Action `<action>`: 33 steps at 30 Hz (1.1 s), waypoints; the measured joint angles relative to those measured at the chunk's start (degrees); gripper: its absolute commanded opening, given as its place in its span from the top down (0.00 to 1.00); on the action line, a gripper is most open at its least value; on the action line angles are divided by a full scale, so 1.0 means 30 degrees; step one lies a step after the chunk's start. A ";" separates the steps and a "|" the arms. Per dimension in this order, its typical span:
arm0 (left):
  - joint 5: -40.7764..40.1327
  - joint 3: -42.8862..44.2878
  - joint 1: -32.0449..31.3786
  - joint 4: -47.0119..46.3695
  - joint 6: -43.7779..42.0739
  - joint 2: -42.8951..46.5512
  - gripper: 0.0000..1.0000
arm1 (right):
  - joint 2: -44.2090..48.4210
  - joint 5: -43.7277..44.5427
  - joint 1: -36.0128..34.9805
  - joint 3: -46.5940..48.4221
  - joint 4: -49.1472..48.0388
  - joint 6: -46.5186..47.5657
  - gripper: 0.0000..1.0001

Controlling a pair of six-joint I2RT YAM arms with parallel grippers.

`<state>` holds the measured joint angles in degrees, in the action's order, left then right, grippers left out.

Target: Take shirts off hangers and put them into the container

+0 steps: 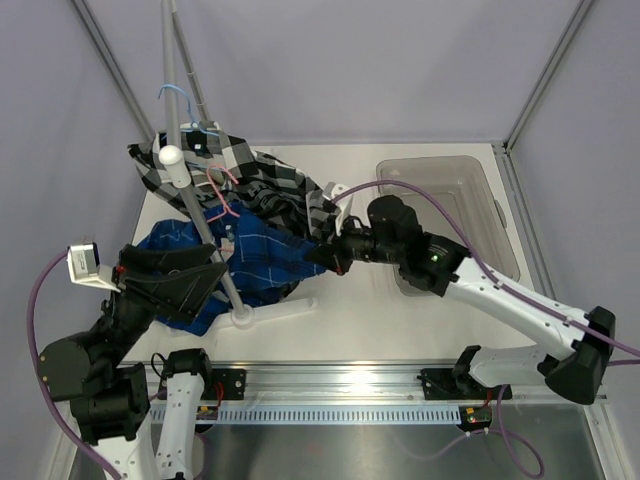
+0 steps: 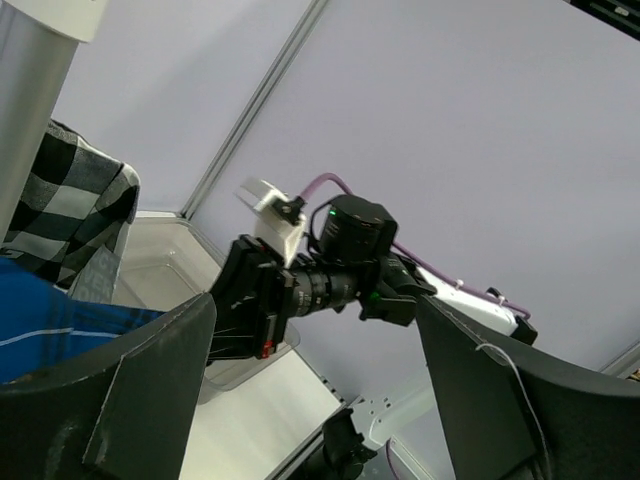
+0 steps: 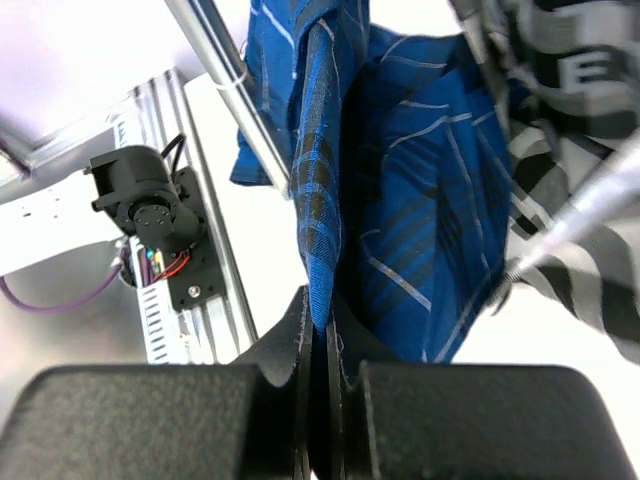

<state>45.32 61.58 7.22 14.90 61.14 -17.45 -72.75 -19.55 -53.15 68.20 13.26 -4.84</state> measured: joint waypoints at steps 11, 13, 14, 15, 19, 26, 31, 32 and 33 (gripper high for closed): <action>0.0612 0.1829 0.0823 -0.2193 0.1304 -0.2863 0.13 | 0.4087 0.3861 0.0000 0.0160 0.2106 -0.0401 1.00; 0.0634 0.2630 0.0918 -0.2667 0.1494 -0.3512 0.13 | 0.4029 0.4277 0.0000 0.0663 0.2674 -0.0386 1.00; 0.0656 0.3075 0.0954 -0.2834 0.1574 -0.3847 0.12 | 0.3978 0.4430 0.0000 0.0933 0.3016 -0.0379 1.00; 0.0678 0.3570 0.0991 -0.2987 0.1639 -0.4189 0.12 | 0.3934 0.4619 0.0000 0.1195 0.3279 -0.0372 1.00; 0.0707 0.5027 0.1042 -0.3898 0.1851 -0.5340 0.12 | 0.3861 0.5013 0.0000 0.2091 0.4189 -0.0401 1.00; 0.0721 0.6761 0.1064 -0.4612 0.2266 -0.7133 0.12 | 0.3869 0.5646 -0.0007 0.3206 0.5442 -0.0554 1.00; 0.0729 0.9267 0.1064 -0.5005 0.2353 -0.9245 0.12 | 0.4007 0.6331 -0.0007 0.4044 0.6586 -0.0641 1.00; 0.0721 0.9872 0.1064 -0.5042 0.2382 -0.9690 0.12 | 0.4095 0.6477 -0.0007 0.4167 0.6805 -0.0678 1.00; 0.0721 1.0404 0.1064 -0.5122 0.2433 -1.0098 0.12 | 0.4175 0.6652 -0.0007 0.4342 0.7104 -0.0692 1.00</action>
<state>47.48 92.79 10.41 -0.47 68.45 -47.75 -60.23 0.40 -53.17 81.23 34.57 -6.92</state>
